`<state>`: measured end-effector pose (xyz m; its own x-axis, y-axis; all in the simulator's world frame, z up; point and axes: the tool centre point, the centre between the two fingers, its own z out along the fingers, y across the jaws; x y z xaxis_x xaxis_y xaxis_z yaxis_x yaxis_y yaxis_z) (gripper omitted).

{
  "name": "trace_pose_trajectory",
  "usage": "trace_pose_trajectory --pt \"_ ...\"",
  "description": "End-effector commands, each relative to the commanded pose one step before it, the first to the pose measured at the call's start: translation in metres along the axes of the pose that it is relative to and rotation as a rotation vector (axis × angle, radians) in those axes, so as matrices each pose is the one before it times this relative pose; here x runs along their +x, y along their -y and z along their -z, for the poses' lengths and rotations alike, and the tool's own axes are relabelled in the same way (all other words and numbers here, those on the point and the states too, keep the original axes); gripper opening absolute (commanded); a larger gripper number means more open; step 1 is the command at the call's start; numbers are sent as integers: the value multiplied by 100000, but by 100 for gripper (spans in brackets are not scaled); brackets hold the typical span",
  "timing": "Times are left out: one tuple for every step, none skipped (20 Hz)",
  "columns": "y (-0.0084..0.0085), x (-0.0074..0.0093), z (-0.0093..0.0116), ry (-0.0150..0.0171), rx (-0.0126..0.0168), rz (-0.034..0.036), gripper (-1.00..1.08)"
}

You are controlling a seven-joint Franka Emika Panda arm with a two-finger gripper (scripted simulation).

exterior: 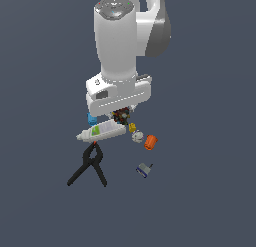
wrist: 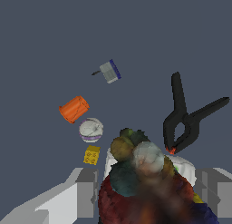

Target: Pick up a designated object from a clutter of objects.

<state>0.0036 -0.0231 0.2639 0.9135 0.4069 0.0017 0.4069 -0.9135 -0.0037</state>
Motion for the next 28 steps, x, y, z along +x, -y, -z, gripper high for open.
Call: trace_pose_trajectory --pt "-2237 -1031 2272 -85 18 79 -100" --pt "-899 -386 870 0 0 0 -100" --pt "-900 -383 867 0 0 0 -100" --pt "-902 -379 865 0 0 0 -100" --pt "-913 -377 855 36 -37 -46 -100" --pt "-904 -370 858 0 0 0 -100" --pt "-896 -359 853 37 -54 -21 -100" --pt "-883 -350 829 0 0 0 -100" --pt "-817 -314 776 46 -68 -22 -100" --pt "-777 -296 720 0 0 0 -100" --pt "-709 -262 669 38 -56 -15 -100" --pt "-670 -245 614 0 0 0 -100" --pt "-601 -211 566 37 -57 -13 -100" --pt "-564 -197 511 0 0 0 -100" --pt "-499 -167 464 26 -41 -8 -100" --pt "-461 -153 413 0 0 0 -100" --pt "-400 -125 374 26 -41 -7 -100" --pt "-368 -115 328 0 0 0 -100" --pt "-326 -98 289 0 0 0 -100" --pt "-285 -82 252 0 0 0 -100" --pt "-247 -68 217 0 0 0 -100" --pt "-190 -47 193 33 -60 -11 -100" --pt "-175 -45 152 0 0 0 -100" --pt "-141 -35 122 0 0 0 -100" --pt "-108 -26 93 0 0 0 -100" --pt "-76 -18 66 0 0 0 -100" --pt "-45 -10 39 0 0 0 -100" --pt "-15 -3 13 0 0 0 -100"
